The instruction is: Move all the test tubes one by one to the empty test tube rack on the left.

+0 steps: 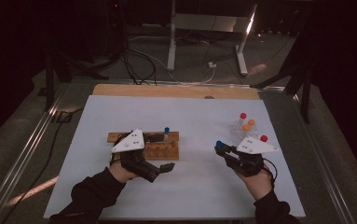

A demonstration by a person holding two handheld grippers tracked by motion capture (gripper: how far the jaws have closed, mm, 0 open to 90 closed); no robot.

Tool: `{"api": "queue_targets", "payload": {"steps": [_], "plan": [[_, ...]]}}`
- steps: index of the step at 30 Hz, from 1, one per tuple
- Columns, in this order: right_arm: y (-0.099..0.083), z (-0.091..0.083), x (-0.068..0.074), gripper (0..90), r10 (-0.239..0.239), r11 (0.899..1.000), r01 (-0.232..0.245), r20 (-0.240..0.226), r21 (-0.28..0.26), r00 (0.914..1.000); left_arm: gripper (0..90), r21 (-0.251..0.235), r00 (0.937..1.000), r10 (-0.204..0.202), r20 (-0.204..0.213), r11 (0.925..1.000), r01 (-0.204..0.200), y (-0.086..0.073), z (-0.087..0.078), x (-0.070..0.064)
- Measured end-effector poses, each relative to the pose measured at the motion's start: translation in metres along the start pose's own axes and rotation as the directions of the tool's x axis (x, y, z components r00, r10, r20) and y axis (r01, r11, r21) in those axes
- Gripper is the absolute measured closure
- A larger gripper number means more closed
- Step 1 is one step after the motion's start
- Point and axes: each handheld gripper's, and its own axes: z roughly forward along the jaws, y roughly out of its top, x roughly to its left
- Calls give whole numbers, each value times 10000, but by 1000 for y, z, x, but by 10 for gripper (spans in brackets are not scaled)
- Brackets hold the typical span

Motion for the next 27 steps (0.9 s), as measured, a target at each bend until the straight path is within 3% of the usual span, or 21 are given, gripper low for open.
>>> {"api": "queue_targets", "payload": {"steps": [6, 16, 18, 27], "plan": [[4, 8, 13, 767, -231, 9997, 236, -589, 79, 9980, 15, 62, 10000, -36, 87, 10000, 36, 2, 2, -1], [10, 17, 36, 767, -595, 9979, 627, -1574, 154, 9857, 75, -134, 9996, 130, 233, 9998, -127, 7, 7, -6], [11, 20, 40, 767, -642, 9975, 682, -1767, 166, 9822, 153, -214, 9996, 240, 162, 9995, -237, 7, 8, -8], [11, 28, 54, 767, -792, 9956, 888, -2375, 299, 9681, 344, -158, 9972, 527, 530, 9985, -519, 8, 21, -14]]}}
